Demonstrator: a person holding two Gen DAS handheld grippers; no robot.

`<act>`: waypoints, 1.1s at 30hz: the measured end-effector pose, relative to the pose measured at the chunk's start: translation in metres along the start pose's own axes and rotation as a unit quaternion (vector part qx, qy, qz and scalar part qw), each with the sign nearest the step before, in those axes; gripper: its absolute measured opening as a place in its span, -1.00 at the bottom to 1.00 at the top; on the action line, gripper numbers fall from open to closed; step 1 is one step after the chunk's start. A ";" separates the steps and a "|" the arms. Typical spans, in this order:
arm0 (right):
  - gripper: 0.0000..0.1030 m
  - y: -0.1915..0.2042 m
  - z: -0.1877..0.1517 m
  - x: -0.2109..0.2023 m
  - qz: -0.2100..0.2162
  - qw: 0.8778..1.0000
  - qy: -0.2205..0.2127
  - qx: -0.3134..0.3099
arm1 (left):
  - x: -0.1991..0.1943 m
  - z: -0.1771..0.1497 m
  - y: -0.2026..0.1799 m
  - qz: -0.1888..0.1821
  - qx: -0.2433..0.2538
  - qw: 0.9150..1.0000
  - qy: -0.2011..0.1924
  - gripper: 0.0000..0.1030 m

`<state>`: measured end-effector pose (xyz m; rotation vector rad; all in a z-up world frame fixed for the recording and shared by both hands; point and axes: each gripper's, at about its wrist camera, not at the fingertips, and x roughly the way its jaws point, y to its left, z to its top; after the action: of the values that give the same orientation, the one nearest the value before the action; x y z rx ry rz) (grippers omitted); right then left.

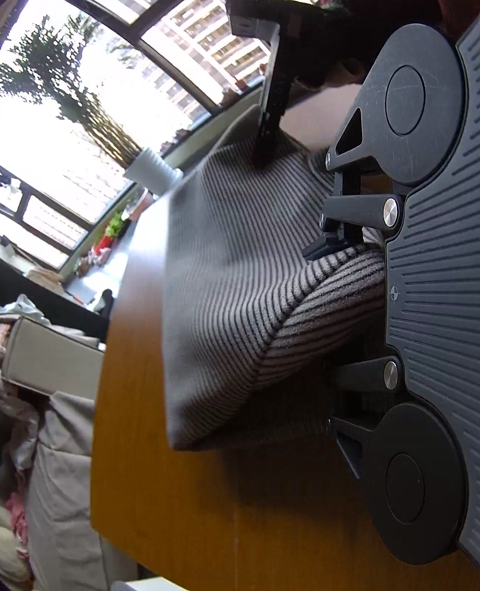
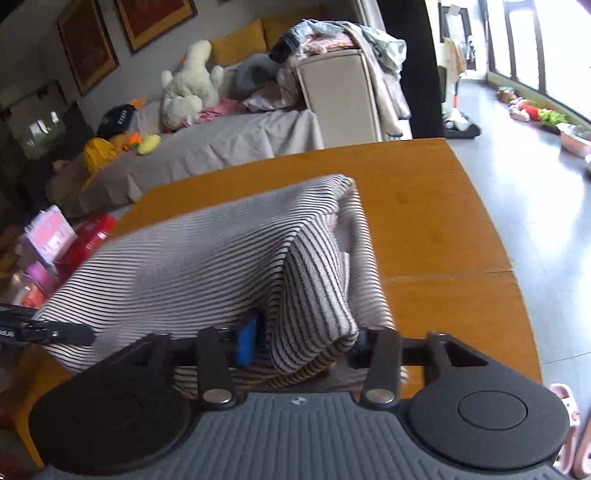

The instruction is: Fold clothes

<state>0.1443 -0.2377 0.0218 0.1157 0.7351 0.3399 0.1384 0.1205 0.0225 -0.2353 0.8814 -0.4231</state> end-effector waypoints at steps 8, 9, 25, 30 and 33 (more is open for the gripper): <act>1.00 0.011 0.008 -0.036 -0.031 0.992 -0.118 -0.008 | -0.045 -0.008 -0.018 0.021 0.019 0.996 -0.089 0.51; 1.00 0.011 0.009 -0.036 -0.020 0.991 -0.130 -0.003 | -0.049 -0.010 -0.021 0.015 0.019 0.995 -0.102 0.52; 1.00 0.003 -0.013 0.017 -0.071 0.997 -0.021 0.009 | 0.025 0.001 -0.023 -0.044 -0.021 0.998 -0.048 0.12; 1.00 0.027 -0.037 -0.004 -0.051 0.998 -0.017 -0.021 | 0.048 0.030 -0.014 -0.021 -0.022 0.998 -0.058 0.13; 1.00 0.044 -0.043 -0.017 -0.015 0.998 -0.013 -0.051 | 0.059 0.048 -0.013 0.000 -0.014 0.998 -0.062 0.13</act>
<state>0.0918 -0.2030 0.0105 0.0124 0.6915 0.3464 0.2059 0.0840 0.0159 -0.2839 0.7662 -0.3913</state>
